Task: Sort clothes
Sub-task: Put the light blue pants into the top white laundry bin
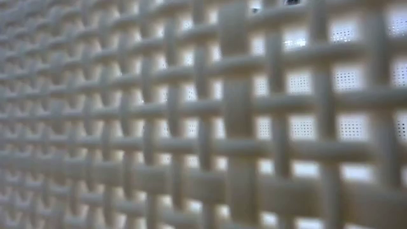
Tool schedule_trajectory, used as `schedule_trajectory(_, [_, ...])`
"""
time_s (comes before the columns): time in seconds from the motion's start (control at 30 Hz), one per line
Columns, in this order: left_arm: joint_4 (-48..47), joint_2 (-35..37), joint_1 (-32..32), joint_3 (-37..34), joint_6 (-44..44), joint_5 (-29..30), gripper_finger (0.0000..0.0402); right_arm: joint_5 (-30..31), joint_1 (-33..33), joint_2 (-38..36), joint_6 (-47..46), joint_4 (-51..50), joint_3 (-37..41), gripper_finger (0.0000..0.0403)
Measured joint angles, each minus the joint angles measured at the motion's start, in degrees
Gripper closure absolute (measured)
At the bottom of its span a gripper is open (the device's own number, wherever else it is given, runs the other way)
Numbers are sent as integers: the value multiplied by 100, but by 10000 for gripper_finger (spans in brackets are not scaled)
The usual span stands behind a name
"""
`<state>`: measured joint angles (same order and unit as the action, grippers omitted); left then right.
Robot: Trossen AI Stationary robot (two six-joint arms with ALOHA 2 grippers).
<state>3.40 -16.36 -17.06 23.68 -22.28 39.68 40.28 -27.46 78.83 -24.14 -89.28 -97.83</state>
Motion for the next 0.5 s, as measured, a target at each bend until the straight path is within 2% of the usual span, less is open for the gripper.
schedule_trajectory(0.17, [32,0,1,1,-5,0,327,-23,242,108,612,1142,0,240])
schedule_trajectory(0.27, [35,-2,0,0,-36,0,327,-265,405,-60,985,2150,-4,218])
schedule_trajectory(0.37, [33,0,0,0,-52,0,327,-915,385,-96,1234,2599,-24,248])
schedule_trajectory(0.5, [33,-1,0,1,29,2,327,-1443,179,251,1294,1970,-4,352])
